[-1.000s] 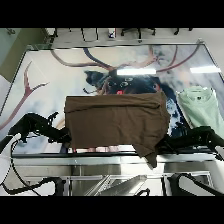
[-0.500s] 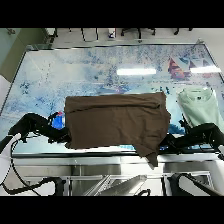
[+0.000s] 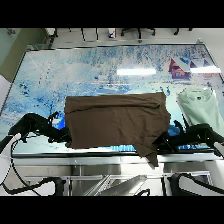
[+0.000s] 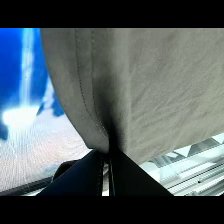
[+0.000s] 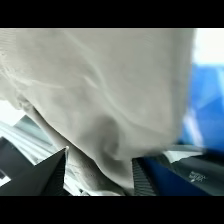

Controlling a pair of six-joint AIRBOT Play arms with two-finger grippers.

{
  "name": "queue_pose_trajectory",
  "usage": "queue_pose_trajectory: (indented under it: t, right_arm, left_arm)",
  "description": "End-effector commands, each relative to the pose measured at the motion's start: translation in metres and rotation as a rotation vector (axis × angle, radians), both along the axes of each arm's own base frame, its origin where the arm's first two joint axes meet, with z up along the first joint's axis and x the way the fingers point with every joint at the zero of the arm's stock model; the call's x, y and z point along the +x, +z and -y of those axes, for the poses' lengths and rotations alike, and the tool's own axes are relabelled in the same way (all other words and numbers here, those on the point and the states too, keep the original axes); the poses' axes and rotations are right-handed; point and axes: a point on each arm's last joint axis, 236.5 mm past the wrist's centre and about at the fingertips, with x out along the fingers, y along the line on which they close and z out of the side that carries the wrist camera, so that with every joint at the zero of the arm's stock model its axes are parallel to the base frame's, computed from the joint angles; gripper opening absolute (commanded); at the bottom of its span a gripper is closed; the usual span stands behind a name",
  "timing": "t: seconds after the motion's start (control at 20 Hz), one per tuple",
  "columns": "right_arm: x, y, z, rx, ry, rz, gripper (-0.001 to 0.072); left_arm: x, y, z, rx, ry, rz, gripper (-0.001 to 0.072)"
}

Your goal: Fold the shirts.

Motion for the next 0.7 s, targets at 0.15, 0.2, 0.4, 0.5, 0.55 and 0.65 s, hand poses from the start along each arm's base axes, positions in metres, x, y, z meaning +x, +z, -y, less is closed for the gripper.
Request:
queue_pose_trajectory:
  t: [0.15, 0.2, 0.4, 0.5, 0.55, 0.65]
  right_arm:
    - [-0.007, -0.007, -0.019, 0.018, 0.081, -0.001, 0.0012]
    - [-0.006, -0.005, -0.019, 0.019, 0.079, 0.005, 0.0019]
    - [0.01, 0.029, 0.009, -0.048, -0.01, 0.089, 0.0019]
    - [-0.005, 0.032, 0.044, -0.216, -0.086, 0.032, 0.0019]
    - [-0.021, 0.033, 0.06, -0.298, -0.096, -0.017, 0.002]
    - [-0.036, 0.035, 0.082, -0.418, -0.079, -0.024, 0.002]
  left_arm:
    - [-0.005, 0.002, 0.002, -0.011, -0.01, -0.021, 0.0015]
    - [-0.008, 0.004, 0.002, -0.016, -0.014, -0.03, 0.0015]
    - [-0.02, 0.017, -0.014, 0.003, 0.025, -0.072, 0.0015]
    - [-0.031, 0.022, -0.043, 0.099, 0.051, -0.096, 0.0015]
    - [-0.041, 0.024, -0.059, 0.151, 0.053, -0.116, 0.0015]
    - [-0.054, 0.027, -0.082, 0.202, 0.07, -0.15, 0.0015]
